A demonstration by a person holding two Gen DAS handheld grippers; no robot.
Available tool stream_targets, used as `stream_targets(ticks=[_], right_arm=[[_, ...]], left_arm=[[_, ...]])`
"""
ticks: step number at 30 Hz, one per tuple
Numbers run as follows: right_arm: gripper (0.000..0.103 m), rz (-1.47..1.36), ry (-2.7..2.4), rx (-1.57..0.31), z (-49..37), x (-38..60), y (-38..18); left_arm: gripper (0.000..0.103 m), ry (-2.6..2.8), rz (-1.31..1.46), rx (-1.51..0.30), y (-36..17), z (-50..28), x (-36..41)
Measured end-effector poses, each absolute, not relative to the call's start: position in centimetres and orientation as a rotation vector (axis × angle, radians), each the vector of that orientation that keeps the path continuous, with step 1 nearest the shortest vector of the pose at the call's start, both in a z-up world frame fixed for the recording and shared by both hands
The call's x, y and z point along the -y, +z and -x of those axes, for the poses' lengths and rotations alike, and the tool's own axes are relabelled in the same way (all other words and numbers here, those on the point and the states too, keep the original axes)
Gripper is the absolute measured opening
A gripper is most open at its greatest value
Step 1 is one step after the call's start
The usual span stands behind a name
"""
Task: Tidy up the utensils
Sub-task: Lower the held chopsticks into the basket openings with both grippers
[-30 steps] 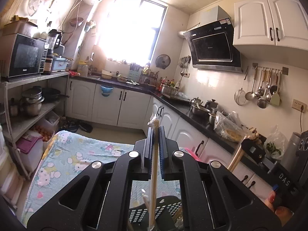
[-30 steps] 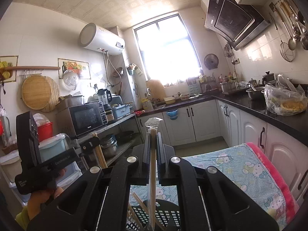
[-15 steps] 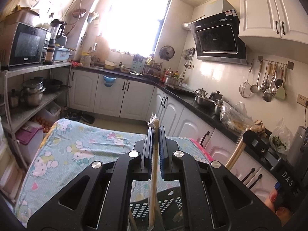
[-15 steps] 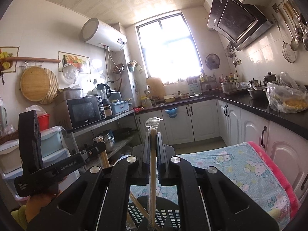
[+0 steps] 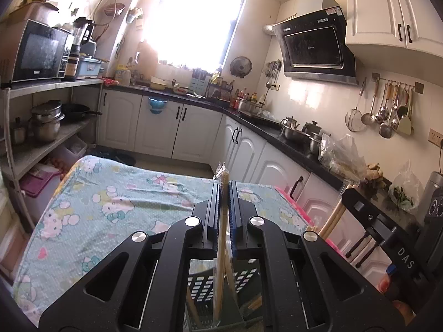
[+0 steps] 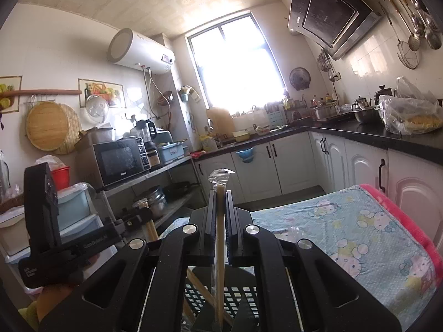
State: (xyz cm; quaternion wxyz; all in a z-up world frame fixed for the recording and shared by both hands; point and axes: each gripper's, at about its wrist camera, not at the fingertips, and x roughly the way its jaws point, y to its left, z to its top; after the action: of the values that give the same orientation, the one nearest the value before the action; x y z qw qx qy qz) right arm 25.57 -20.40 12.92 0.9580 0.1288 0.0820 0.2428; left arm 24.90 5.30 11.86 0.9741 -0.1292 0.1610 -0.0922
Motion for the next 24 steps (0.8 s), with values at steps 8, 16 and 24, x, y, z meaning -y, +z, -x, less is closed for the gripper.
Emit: stream_targets(ticks=[8, 16, 24], right_arm=[[0.006, -0.260, 0.478, -0.161, -25.0, 20.3, 11.6], [0.006, -0.284, 0.462, -0.160, -24.7, 20.6, 10.5], [0.006, -0.268, 0.450, -0.157, -24.6, 20.2, 9.5]], left_arm=[[0.003, -0.190, 0.266, -0.337, 10.8, -24.6, -5.3], [0.003, -0.189, 0.263, -0.348, 9.7, -24.1, -5.4], [0.003, -0.185, 0.269, -0.376, 8.8, -23.8, -5.4]])
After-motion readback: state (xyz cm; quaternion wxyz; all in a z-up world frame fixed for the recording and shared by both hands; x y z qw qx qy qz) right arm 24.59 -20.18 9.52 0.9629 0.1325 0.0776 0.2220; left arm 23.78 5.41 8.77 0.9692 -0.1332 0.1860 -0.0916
